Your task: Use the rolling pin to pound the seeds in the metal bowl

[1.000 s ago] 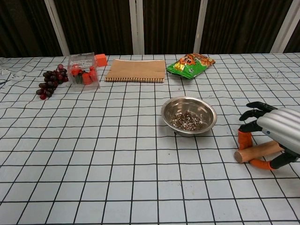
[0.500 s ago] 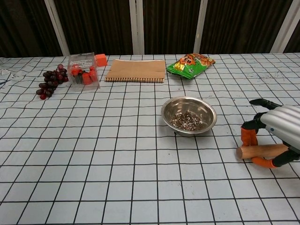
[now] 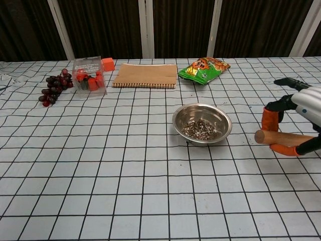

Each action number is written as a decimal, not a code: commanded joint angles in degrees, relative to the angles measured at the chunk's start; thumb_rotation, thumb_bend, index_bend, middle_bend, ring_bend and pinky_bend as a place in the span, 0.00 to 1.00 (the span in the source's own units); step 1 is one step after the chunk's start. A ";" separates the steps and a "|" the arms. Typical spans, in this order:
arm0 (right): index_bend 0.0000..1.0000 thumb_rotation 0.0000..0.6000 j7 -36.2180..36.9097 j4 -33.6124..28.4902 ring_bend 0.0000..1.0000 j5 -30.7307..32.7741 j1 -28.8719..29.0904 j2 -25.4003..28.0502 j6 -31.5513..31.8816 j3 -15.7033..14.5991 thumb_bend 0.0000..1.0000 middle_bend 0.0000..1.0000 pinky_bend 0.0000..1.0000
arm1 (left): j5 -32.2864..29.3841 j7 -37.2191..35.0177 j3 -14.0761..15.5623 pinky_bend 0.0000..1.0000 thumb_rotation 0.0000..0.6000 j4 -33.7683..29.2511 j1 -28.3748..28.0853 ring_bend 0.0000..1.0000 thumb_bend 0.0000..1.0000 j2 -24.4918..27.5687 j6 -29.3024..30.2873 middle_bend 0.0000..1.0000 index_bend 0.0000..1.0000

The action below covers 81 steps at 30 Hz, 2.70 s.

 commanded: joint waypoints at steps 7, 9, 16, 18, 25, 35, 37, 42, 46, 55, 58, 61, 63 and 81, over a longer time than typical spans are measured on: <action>0.88 1.00 0.99 -6.49 0.47 1.55 0.40 3.63 1.68 2.78 0.40 0.65 0.00 | 0.02 -0.06 -0.06 0.00 1.00 0.02 0.03 0.00 0.07 -0.07 0.15 0.00 0.00; 0.88 1.00 2.00 -9.15 0.47 3.04 0.29 4.46 1.61 3.75 0.40 0.65 0.00 | -0.01 -0.08 -0.06 0.00 1.00 0.02 0.04 0.00 0.07 -0.06 0.14 0.00 0.00; 0.88 1.00 5.09 -17.25 0.47 9.89 -0.12 6.62 0.38 7.79 0.40 0.65 0.00 | -0.05 -0.14 -0.08 0.00 1.00 -0.01 0.05 0.00 0.07 -0.02 0.13 0.00 0.00; 0.88 1.00 5.95 -18.95 0.47 11.72 -0.25 7.09 0.06 8.86 0.40 0.65 0.00 | -0.08 -0.16 -0.10 0.00 1.00 -0.02 0.03 0.00 0.07 -0.02 0.10 0.00 0.00; 0.88 1.00 10.00 -25.19 0.48 19.22 -0.63 8.88 -0.94 13.76 0.40 0.65 0.00 | -0.12 -0.10 -0.12 0.00 1.00 -0.03 0.01 0.00 0.07 -0.04 0.06 0.00 0.00; 0.88 1.00 13.15 -29.86 0.48 25.38 -0.15 8.82 0.34 20.44 0.40 0.65 0.00 | -0.25 -0.02 -0.13 0.00 1.00 -0.07 -0.05 0.00 0.07 -0.06 -0.11 0.00 0.00; 0.88 1.00 13.89 -30.43 0.48 26.02 -0.02 7.86 1.25 21.54 0.40 0.65 0.00 | -0.28 -0.06 -0.13 0.00 1.00 -0.11 -0.07 0.00 0.07 -0.03 -0.16 0.00 0.00; 0.88 1.00 15.65 -30.93 0.48 27.32 0.74 2.97 4.94 24.54 0.40 0.65 0.00 | -0.42 -0.37 -0.14 0.00 1.00 -0.29 -0.10 0.00 0.07 0.09 -0.37 0.00 0.00; 0.88 1.00 16.72 -30.87 0.48 27.79 1.65 -1.56 7.30 25.92 0.40 0.65 0.00 | -0.60 -0.67 -0.17 0.00 1.00 -0.46 -0.15 0.00 0.07 0.17 -0.59 0.00 0.00; 0.88 1.00 17.88 -28.73 0.48 28.60 4.45 -10.88 8.38 26.37 0.40 0.65 0.00 | -0.67 -1.44 -0.10 0.00 1.00 -0.92 -0.17 0.00 0.07 0.44 -0.90 0.00 0.00; 0.88 1.00 19.31 -26.38 0.48 28.13 5.22 -13.90 8.94 26.54 0.40 0.65 0.00 | -0.74 -1.86 -0.11 0.00 1.00 -0.97 -0.06 0.00 0.07 0.56 -0.80 0.00 0.00; 0.88 1.00 20.31 -24.75 0.49 27.79 5.69 -15.83 9.23 26.67 0.40 0.65 0.00 | -0.83 -2.12 -0.13 0.00 1.00 -0.94 -0.11 0.00 0.07 0.61 -0.98 0.00 0.00; 0.88 1.00 20.63 -23.64 0.49 27.68 6.22 -17.01 9.15 26.96 0.40 0.65 0.00 | -0.85 -2.20 -0.13 0.00 1.00 -0.97 -0.23 0.00 0.07 0.64 -1.22 0.00 0.00; 0.88 1.00 22.69 -15.82 0.49 27.08 7.91 -23.68 7.65 26.56 0.40 0.65 0.00 | -1.11 -2.69 -0.16 0.00 1.00 -1.08 -0.47 0.00 0.07 0.85 -1.80 0.00 0.00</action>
